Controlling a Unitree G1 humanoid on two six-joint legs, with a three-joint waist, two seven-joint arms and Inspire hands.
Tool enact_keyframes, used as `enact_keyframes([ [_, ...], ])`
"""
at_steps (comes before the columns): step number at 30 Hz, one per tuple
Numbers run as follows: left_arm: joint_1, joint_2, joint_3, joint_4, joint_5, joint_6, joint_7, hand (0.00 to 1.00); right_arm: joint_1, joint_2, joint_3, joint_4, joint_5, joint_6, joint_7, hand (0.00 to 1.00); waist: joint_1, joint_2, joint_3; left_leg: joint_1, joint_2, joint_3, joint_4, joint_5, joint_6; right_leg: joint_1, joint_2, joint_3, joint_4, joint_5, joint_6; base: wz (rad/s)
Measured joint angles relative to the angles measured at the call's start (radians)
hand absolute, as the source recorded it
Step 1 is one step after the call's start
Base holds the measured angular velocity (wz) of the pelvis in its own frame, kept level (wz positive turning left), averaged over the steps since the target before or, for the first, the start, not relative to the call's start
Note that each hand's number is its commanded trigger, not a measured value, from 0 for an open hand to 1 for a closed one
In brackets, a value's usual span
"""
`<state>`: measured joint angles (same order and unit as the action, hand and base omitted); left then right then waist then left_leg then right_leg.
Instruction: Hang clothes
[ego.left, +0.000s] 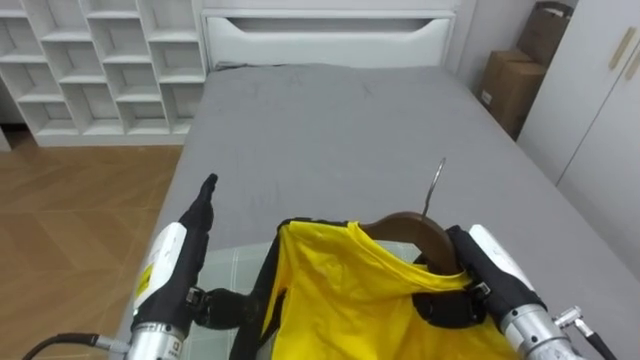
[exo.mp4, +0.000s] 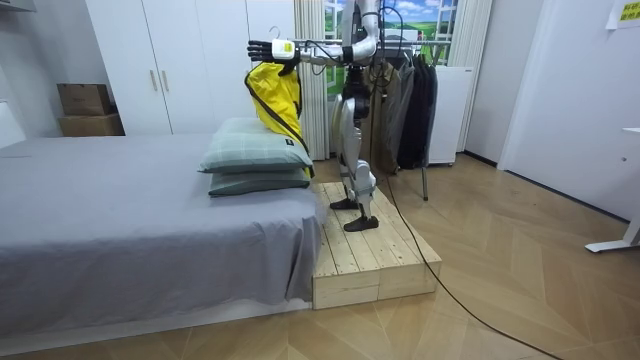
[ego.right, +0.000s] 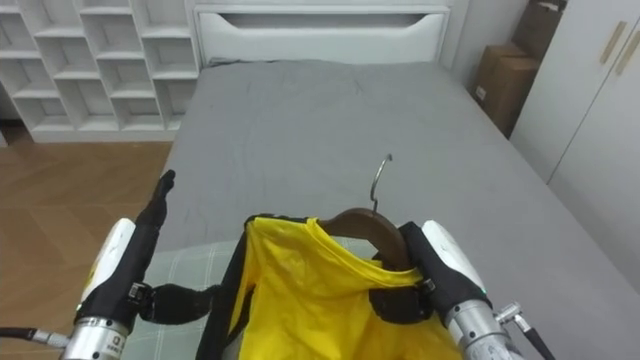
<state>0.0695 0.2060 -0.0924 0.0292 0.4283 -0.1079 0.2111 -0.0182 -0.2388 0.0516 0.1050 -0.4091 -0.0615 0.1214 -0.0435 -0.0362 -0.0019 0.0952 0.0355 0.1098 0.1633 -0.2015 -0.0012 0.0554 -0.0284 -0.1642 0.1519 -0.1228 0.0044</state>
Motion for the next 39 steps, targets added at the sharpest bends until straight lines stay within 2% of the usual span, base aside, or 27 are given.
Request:
enact_keyframes([
  [6, 0.000, 0.000, 0.001, -0.002, -0.004, 0.000, 0.004, 0.00, 0.000, 0.000, -0.001, 0.000, 0.003, 0.000, -0.011, 1.00, 0.002, -0.007, 0.0001, 0.002, -0.001, -0.001, 0.000, 0.000, 0.000, 0.000, -0.001, 0.000, 0.000, 0.000, 0.000, 0.00],
  [17, 0.007, 0.000, -0.021, -0.009, -0.004, -0.002, 0.003, 0.00, 0.028, 0.001, 0.000, 0.000, 0.011, -0.001, -0.035, 1.00, 0.001, -0.007, 0.0009, 0.007, -0.001, 0.001, 0.000, 0.000, 0.001, 0.000, -0.003, 0.001, 0.004, 0.000, 0.000, 0.00],
  [20, 0.020, -0.003, -0.032, -0.009, -0.009, -0.003, 0.003, 0.00, 0.047, 0.006, 0.000, 0.000, 0.011, -0.001, -0.047, 1.00, 0.007, -0.008, 0.0091, 0.016, 0.000, 0.016, 0.000, 0.000, 0.001, 0.000, -0.002, 0.017, 0.011, 0.000, 0.000, -0.15],
  [21, 0.027, -0.008, -0.033, -0.008, -0.029, -0.004, 0.003, 0.00, 0.053, 0.007, 0.000, 0.000, 0.011, -0.001, -0.055, 1.00, 0.007, -0.007, 0.0146, 0.017, 0.001, 0.026, -0.001, -0.001, 0.001, -0.002, -0.001, 0.026, 0.016, -0.001, 0.001, -0.17],
  [24, 0.047, -0.015, -0.035, -0.004, -0.046, -0.006, 0.004, 0.00, 0.075, 0.007, -0.001, 0.001, 0.018, -0.001, -0.080, 1.00, -0.003, -0.008, 0.0157, 0.015, 0.000, 0.035, 0.000, -0.004, 0.006, -0.013, -0.002, 0.034, 0.020, -0.002, 0.002, -0.11],
  [26, 0.052, -0.016, -0.043, 0.011, -0.067, -0.006, 0.014, 0.00, 0.080, 0.010, -0.001, 0.009, 0.027, -0.003, -0.094, 1.00, -0.003, -0.012, 0.0172, 0.013, 0.001, 0.059, 0.002, -0.004, 0.006, -0.035, -0.001, 0.052, 0.039, -0.002, 0.002, -0.28],
  [29, 0.052, -0.022, -0.047, 0.028, -0.075, -0.007, 0.024, 0.00, 0.092, 0.026, -0.005, 0.026, 0.028, -0.004, -0.108, 1.00, -0.007, -0.025, 0.0143, 0.003, 0.006, 0.112, 0.005, -0.007, 0.009, -0.080, 0.005, 0.090, 0.055, 0.003, 0.001, -0.52],
  [30, 0.049, -0.029, -0.040, 0.039, -0.073, -0.008, 0.027, 0.00, 0.098, 0.034, -0.007, 0.027, 0.009, -0.004, -0.109, 1.00, -0.005, -0.024, 0.0133, 0.002, 0.011, 0.146, 0.006, -0.013, 0.009, -0.099, 0.013, 0.111, 0.063, 0.009, 0.001, -0.92],
  [31, 0.051, -0.037, -0.031, 0.044, -0.071, -0.007, 0.037, 0.00, 0.099, 0.046, -0.007, 0.032, 0.001, -0.004, -0.109, 1.00, 0.003, -0.022, 0.0127, 0.005, 0.026, 0.198, 0.008, -0.024, 0.007, -0.123, 0.018, 0.084, 0.077, 0.016, -0.008, -1.07],
  [32, 0.052, -0.038, -0.028, 0.045, -0.071, -0.007, 0.043, 0.00, 0.099, 0.052, -0.007, 0.036, 0.001, -0.003, -0.109, 1.00, 0.008, -0.022, 0.0125, 0.006, 0.031, 0.225, 0.012, -0.030, 0.006, -0.133, 0.018, 0.055, 0.082, 0.020, -0.015, -1.32],
  [34, 0.052, -0.046, -0.026, 0.049, -0.072, -0.006, 0.064, 0.00, 0.103, 0.063, -0.002, 0.045, 0.002, -0.003, -0.109, 1.00, 0.031, -0.019, 0.0144, 0.016, 0.055, 0.346, 0.048, -0.060, 0.000, -0.164, 0.013, -0.093, 0.092, 0.043, -0.052, -1.47],
  [35, 0.051, -0.046, -0.027, 0.049, -0.073, -0.006, 0.065, 0.00, 0.103, 0.066, -0.002, 0.047, 0.002, -0.003, -0.109, 1.00, 0.031, -0.018, 0.0143, 0.020, 0.058, 0.371, 0.053, -0.066, -0.001, -0.165, 0.015, -0.113, 0.093, 0.048, -0.060, -1.38],
  [36, 0.048, -0.046, -0.027, 0.049, -0.075, -0.006, 0.065, 0.00, 0.103, 0.067, 0.001, 0.048, 0.001, -0.002, -0.109, 1.00, 0.031, -0.014, 0.0136, 0.028, 0.065, 0.418, 0.059, -0.079, -0.002, -0.171, 0.020, -0.139, 0.089, 0.056, -0.073, -1.23],
  [37, 0.040, -0.049, -0.028, 0.053, -0.075, -0.006, 0.066, 0.00, 0.103, 0.067, 0.004, 0.048, -0.004, -0.002, -0.110, 1.00, 0.030, -0.010, 0.0161, 0.041, 0.070, 0.468, 0.057, -0.089, -0.005, -0.175, 0.023, -0.167, 0.089, 0.063, -0.083, -1.18],
  [38, 0.034, -0.053, -0.029, 0.059, -0.076, -0.006, 0.070, 0.00, 0.103, 0.068, 0.005, 0.048, -0.007, -0.002, -0.111, 1.00, 0.031, -0.006, 0.0186, 0.045, 0.075, 0.489, 0.065, -0.097, -0.006, -0.176, 0.023, -0.186, 0.091, 0.065, -0.087, -1.07],
  [39, 0.018, -0.063, -0.031, 0.076, -0.085, -0.006, 0.080, 0.00, 0.101, 0.067, 0.005, 0.048, -0.010, -0.002, -0.111, 1.00, 0.028, 0.001, 0.0235, 0.052, 0.081, 0.527, 0.078, -0.112, -0.008, -0.182, 0.019, -0.214, 0.109, 0.063, -0.093, -0.90],
])
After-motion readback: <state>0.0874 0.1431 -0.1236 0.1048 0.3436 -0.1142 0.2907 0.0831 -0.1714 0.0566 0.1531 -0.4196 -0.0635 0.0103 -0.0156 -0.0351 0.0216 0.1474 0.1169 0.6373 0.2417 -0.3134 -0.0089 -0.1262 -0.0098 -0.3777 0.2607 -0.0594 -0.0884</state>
